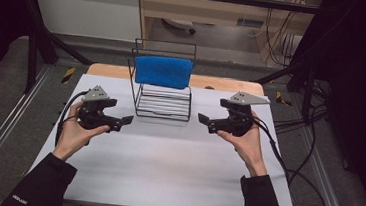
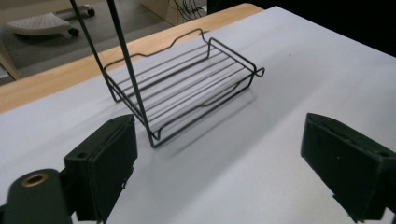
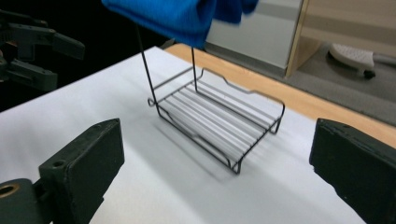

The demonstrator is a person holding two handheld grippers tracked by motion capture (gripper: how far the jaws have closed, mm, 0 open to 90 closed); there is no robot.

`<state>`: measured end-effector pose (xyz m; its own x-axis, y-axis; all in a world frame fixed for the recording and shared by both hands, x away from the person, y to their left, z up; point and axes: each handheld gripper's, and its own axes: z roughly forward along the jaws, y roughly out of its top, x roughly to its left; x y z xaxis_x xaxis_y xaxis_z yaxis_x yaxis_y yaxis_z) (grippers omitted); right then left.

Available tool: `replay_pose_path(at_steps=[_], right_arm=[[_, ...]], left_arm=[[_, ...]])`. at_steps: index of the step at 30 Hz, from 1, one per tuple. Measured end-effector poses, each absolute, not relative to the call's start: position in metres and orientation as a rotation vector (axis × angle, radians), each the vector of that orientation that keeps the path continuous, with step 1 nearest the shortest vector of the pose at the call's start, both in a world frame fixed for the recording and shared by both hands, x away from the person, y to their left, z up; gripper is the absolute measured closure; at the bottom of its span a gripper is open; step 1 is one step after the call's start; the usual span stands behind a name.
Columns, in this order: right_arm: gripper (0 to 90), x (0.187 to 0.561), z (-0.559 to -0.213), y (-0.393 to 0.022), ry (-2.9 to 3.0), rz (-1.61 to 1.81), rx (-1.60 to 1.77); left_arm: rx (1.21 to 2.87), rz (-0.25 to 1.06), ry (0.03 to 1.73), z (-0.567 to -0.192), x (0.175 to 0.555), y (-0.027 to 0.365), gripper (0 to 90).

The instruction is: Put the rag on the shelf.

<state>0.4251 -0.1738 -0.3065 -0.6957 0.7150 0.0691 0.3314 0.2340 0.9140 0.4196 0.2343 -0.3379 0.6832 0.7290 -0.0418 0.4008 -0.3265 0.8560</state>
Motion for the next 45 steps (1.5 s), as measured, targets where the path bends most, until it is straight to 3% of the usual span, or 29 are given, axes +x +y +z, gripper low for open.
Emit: replay_pose_path(at_steps=[29, 45], right_arm=[[0.7, 0.374, -0.422, -0.250, 2.237, 1.345, 1.178], [0.7, 0.357, -0.443, -0.269, 2.264, 1.344, 1.172]], left_arm=[[2.004, 0.386, 0.914, -0.427, 0.376, 0.270, 9.0], [2.022, 0.383, 0.899, -0.441, 0.365, 0.275, 9.0]])
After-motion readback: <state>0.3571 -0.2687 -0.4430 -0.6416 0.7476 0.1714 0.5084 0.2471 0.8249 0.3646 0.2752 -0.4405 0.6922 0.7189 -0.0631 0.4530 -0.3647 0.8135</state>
